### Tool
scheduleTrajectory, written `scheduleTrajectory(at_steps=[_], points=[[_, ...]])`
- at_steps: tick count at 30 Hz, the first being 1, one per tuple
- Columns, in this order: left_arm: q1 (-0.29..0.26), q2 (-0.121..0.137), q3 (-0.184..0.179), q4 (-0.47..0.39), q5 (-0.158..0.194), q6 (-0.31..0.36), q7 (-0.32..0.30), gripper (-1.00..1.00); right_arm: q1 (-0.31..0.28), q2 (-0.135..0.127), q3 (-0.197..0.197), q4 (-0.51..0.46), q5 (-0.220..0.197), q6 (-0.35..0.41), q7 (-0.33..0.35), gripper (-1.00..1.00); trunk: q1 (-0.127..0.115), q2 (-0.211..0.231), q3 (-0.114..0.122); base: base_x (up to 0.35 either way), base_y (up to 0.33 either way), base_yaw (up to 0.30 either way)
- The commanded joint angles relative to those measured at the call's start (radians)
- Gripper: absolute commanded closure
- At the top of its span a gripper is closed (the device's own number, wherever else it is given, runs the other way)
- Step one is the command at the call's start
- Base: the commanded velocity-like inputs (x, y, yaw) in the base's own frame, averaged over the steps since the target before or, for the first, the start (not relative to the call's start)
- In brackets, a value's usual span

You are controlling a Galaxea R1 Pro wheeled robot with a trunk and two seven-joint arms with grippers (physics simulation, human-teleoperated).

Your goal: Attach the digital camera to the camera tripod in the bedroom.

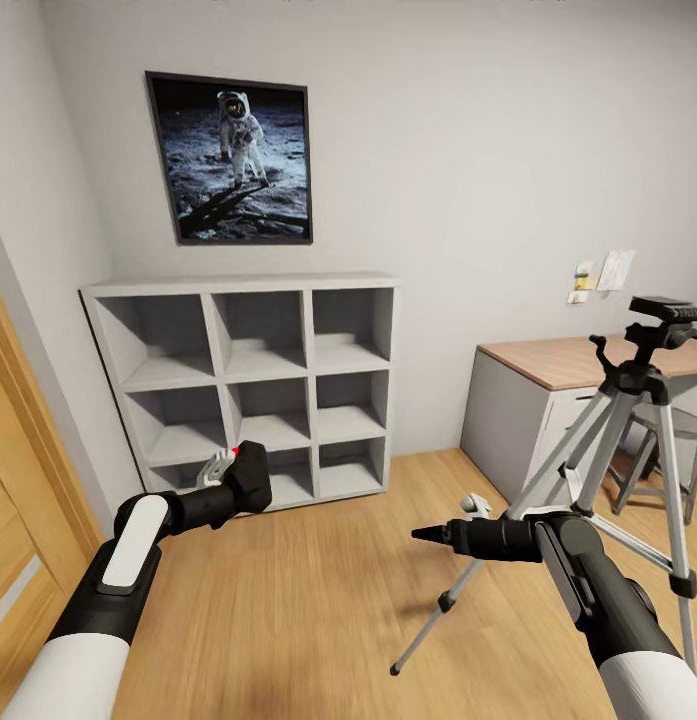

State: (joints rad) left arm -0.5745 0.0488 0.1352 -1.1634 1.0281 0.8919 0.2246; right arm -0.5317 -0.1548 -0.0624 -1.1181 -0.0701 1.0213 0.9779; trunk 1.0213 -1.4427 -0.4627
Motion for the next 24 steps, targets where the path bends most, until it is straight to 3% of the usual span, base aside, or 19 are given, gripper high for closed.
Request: scheduleTrajectory(at_steps=[1, 24], points=[[-0.001, 0.0, 0.001, -0.001, 0.01, 0.004, 0.007, 1.0, -0.001, 0.0, 0.0, 0.0, -0.007, 0.008, -0.002, -1.0, -0.004, 0.007, 0.002, 0.0, 0.0, 0.0], [-0.001, -0.001, 0.0, 0.001, 0.01, 0.004, 0.004, 1.0, -0.001, 0.0, 0.001, 0.0, -0.007, 0.008, -0.002, -1.0, -0.092, 0.168, 0.074, 0.0, 0.0, 0.0]])
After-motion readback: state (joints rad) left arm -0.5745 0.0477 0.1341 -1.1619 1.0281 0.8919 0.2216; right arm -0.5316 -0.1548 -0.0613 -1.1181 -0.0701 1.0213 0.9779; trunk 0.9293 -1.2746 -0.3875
